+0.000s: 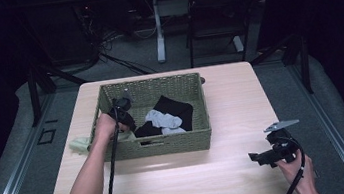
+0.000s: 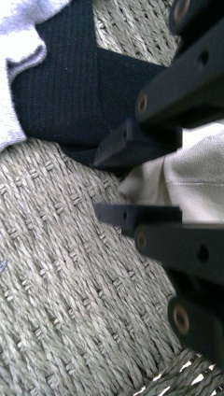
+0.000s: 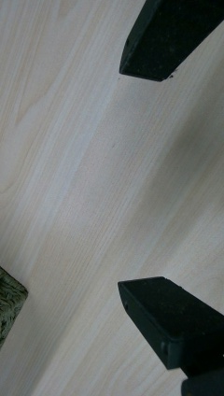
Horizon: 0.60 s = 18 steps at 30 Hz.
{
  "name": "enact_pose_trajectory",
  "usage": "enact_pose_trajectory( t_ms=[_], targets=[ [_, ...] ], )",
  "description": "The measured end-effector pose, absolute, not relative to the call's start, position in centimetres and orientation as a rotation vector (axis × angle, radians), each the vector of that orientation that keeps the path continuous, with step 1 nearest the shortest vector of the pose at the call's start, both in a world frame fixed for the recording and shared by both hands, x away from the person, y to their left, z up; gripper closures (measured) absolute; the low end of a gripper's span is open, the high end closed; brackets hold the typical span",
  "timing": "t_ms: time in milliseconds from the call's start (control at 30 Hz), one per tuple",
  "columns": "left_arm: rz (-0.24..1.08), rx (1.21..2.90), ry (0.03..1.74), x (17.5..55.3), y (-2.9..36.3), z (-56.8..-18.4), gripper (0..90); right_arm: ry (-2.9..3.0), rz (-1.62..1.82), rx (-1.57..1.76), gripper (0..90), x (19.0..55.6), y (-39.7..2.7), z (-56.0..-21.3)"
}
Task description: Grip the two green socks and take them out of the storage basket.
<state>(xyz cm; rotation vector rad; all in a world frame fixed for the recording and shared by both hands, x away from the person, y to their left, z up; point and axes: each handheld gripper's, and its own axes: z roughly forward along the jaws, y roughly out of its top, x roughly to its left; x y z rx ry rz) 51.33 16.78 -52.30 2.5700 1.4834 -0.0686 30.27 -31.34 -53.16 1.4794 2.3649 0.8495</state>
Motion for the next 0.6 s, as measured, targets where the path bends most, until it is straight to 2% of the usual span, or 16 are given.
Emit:
enact_pose_trajectory(
  t_ms=[67,167,600],
  targets=[
    [-0.065,2.574,1.483,51.3,16.7,-52.3,82.5,2.368,0.847,1.477,0.0,30.2,-31.4,-53.1],
    [-0.059,2.577,1.476,51.2,16.6,-52.1,85.8,2.367,0.845,1.476,0.0,30.2,-31.4,-53.0],
    [0.072,2.477,1.378,49.6,17.7,-47.2,86.9,2.368,0.844,1.476,0.0,30.1,-31.4,-53.0]
  ],
)
